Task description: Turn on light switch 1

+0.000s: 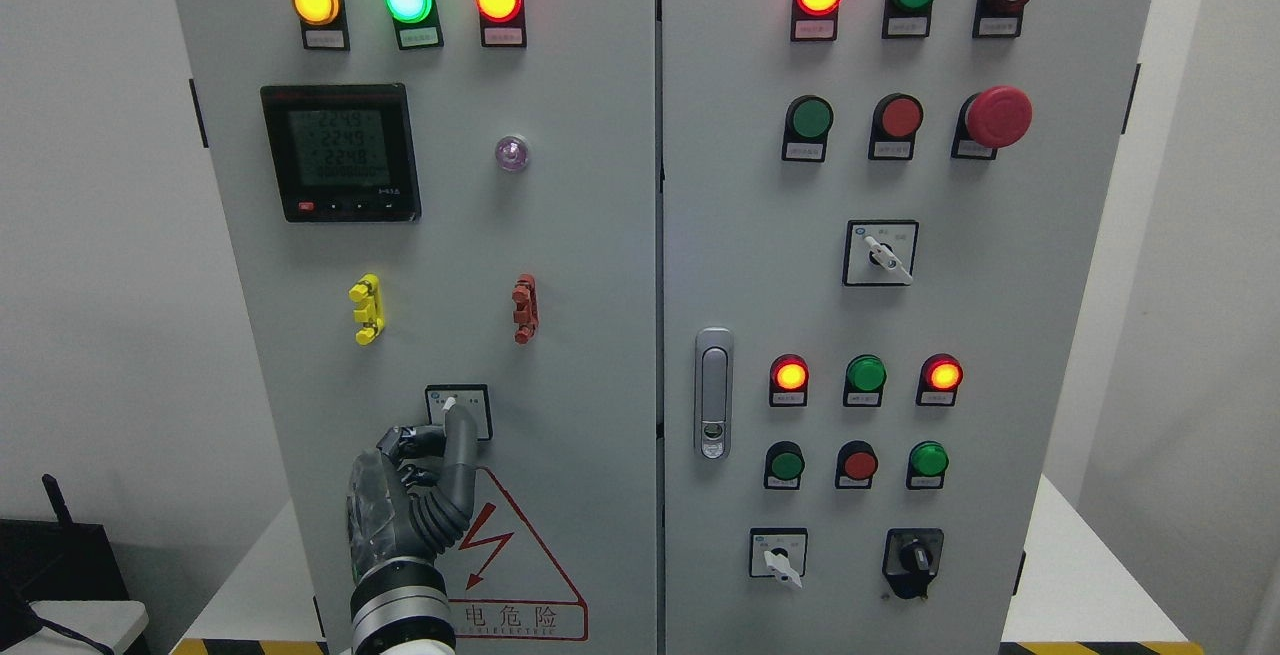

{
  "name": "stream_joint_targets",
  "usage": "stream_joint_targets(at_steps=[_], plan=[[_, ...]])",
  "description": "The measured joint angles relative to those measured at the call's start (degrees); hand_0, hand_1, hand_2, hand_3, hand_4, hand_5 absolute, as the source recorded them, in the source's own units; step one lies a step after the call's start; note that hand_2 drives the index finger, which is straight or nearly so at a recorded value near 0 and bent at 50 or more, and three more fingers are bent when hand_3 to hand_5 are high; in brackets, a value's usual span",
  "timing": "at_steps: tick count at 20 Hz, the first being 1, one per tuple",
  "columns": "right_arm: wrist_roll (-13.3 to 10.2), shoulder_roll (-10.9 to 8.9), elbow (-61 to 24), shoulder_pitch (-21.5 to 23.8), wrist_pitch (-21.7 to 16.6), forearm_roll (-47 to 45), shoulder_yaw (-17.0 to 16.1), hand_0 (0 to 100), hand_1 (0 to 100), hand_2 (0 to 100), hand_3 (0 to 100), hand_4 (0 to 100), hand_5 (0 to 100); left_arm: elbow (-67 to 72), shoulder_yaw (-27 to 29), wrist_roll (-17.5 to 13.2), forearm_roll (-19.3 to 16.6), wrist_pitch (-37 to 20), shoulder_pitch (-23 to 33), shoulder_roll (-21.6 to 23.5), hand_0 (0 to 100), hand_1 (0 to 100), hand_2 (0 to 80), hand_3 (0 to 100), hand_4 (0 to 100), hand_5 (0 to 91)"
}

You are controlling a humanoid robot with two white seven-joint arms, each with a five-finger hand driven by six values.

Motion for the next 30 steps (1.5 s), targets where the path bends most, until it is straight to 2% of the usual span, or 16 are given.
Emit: stream_joint_targets(at_steps=[30], plan=[[0.00,0.00,0.00,0.00,0.00,0.00,0.00,12,39,0,0,0,0,0.51,0.00,-1.10,0.65,0.30,-0.85,0.04,65,22,49.8,63,80,81.3]])
